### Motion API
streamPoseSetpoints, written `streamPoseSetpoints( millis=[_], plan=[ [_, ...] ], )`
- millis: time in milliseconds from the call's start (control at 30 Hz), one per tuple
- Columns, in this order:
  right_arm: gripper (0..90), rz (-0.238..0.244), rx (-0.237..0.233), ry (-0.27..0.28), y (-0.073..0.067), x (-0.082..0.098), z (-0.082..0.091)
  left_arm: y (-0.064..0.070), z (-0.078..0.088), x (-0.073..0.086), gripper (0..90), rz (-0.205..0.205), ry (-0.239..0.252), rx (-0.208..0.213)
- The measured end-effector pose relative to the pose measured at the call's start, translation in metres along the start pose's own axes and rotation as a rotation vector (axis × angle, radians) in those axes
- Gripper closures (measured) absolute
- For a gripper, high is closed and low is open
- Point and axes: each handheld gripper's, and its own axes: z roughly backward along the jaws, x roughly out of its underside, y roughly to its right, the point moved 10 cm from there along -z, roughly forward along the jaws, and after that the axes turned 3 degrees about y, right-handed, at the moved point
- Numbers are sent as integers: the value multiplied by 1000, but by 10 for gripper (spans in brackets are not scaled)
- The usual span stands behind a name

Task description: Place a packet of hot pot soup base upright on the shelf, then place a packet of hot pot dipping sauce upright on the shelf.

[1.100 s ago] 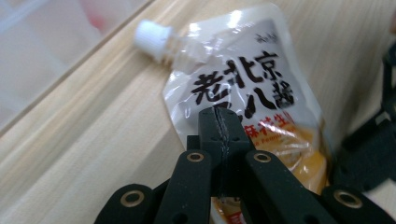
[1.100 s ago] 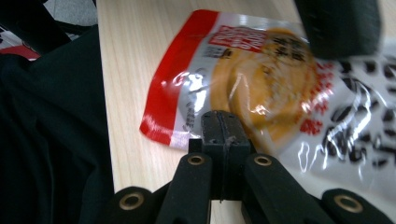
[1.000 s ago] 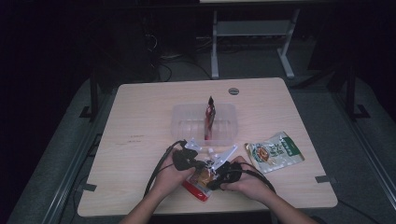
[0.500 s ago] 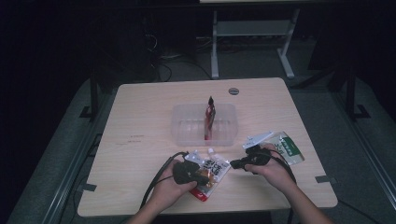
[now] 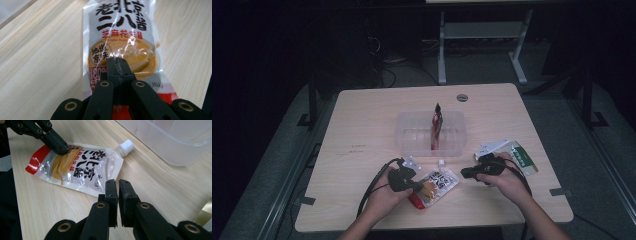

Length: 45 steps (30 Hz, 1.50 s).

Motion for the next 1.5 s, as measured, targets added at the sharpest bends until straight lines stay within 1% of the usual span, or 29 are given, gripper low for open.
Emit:
streamPoseSetpoints(
  millis=[33, 67, 100, 167, 200, 233, 267, 300, 367, 400, 500, 533, 600, 633, 667, 700, 733, 833, 933, 1000, 1067, 1200, 1233, 1267, 1300, 1367, 1433, 1467, 1500],
  plan=[
    [836, 2, -3, 1, 0, 0, 0, 0, 0, 0, 900, -1, -2, 3],
    [824, -2, -5, 1, 0, 0, 0, 2, -1, -3, 900, 7, 10, 4],
    [810, -6, -11, 2, -1, 0, 0, 2, -1, -3, 900, 1, 7, 9],
    [765, -11, -19, -4, -2, 2, 0, 5, -2, -8, 900, 10, 28, 31],
    [751, -12, -19, -2, -2, 2, 0, 6, -2, -12, 900, 0, 40, 37],
    [735, -18, -18, -5, -2, 3, 0, 7, -3, -14, 900, 5, 50, 40],
    [717, -20, -21, -5, -2, 3, 0, 9, -4, -18, 900, -4, 61, 45],
    [700, -20, -24, -4, -2, 3, -1, 9, -4, -19, 900, -14, 60, 45],
    [658, -28, -30, -4, -3, 4, -1, 9, -9, -20, 900, -11, 55, 33],
    [635, -28, -33, -5, -2, 4, -2, 9, -11, -19, 900, -8, 49, 31],
    [564, -42, -46, -3, -2, 5, -5, 7, -14, -17, 900, -17, 28, 31],
    [547, -53, -48, -2, -2, 5, -6, 6, -15, -17, 900, -16, 25, 32],
    [523, -56, -52, -4, -1, 5, -8, 7, -19, -17, 900, -3, 31, 27],
    [511, -59, -56, -2, -1, 5, -9, 7, -20, -17, 900, -6, 28, 21],
    [502, -67, -61, -4, -1, 4, -10, 5, -20, -16, 900, -36, 10, 15],
    [498, -68, -64, -3, -1, 3, -12, 6, -21, -17, 900, -21, 16, 14],
    [492, -65, -66, -6, -1, 3, -13, 6, -21, -17, 900, -17, 18, 13],
    [474, -74, -86, -3, -3, -1, -20, 6, -21, -17, 900, -24, 12, 17],
    [463, -78, -107, -11, -7, -3, -29, 6, -21, -17, 900, -8, 21, 24],
    [457, -85, -118, -21, -10, -3, -33, 6, -21, -17, 900, -8, 22, 23],
    [454, -82, -129, -36, -13, -3, -38, 6, -21, -17, 900, -10, 25, 22],
    [451, -80, -136, -65, -17, 0, -47, 6, -21, -17, 900, -10, 29, 22],
    [454, -76, -140, -66, -17, 0, -49, 6, -21, -16, 900, -18, 24, 22],
    [454, -84, -152, -61, -19, -1, -50, 6, -21, -16, 900, -18, 24, 21],
    [464, -84, -151, -60, -20, -1, -51, 6, -21, -16, 900, -18, 25, 20],
    [510, -89, -146, -60, -21, -1, -51, 6, -21, -16, 900, -19, 25, 19],
    [573, -89, -143, -59, -21, -1, -52, 6, -21, -16, 900, -18, 26, 19],
    [608, -93, -145, -55, -21, -1, -53, 6, -21, -17, 900, -11, 33, 19],
    [658, -92, -141, -61, -21, -1, -53, 6, -21, -17, 900, -11, 32, 20]
  ],
)
